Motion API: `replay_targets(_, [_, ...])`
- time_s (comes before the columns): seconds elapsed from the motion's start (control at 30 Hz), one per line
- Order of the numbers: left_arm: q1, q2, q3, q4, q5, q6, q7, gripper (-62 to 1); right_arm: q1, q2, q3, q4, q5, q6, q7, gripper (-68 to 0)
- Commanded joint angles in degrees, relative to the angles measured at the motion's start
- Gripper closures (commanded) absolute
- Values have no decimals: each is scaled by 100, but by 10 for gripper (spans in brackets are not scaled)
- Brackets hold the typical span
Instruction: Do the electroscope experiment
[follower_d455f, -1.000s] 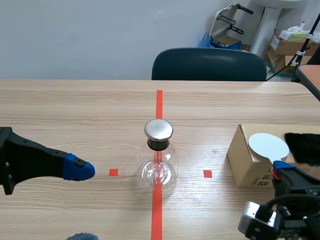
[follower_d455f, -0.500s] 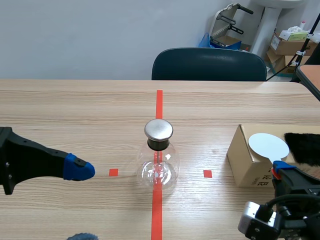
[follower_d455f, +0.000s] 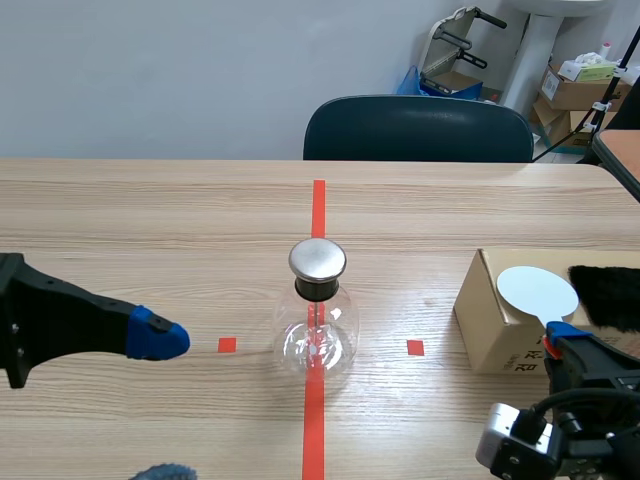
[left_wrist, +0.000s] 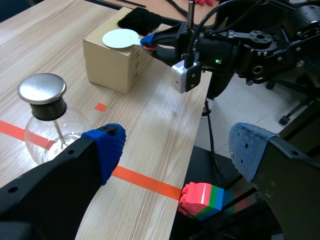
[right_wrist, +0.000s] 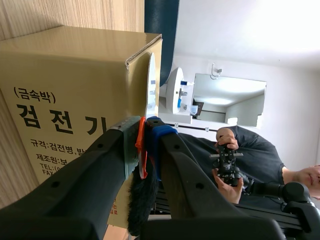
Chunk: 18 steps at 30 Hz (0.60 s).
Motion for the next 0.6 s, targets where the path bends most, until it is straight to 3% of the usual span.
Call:
replay_targets(0.0, [11,28,26,129,-39,74,-98,-451,66,90,79,63,-22,-42,-20,-11])
replay_targets(0.1, [-35,31,26,129,-42,74,-116,-400,66,90,79,63,-22,-42,-20,-11])
replay_targets(0.2, [-35,68,26,129,-39,168,-251,-249,66,90,79,63,-22,-42,-22,-11])
replay_targets(0.3, [-72,291,26,122,87,387,-315,-156,63,92,79,63,-22,-46,-31,-11])
replay_targets(0.57, [-531,1088,254,87,844,466,-138,-52,70,74,83,470,24,-262,-61,-13])
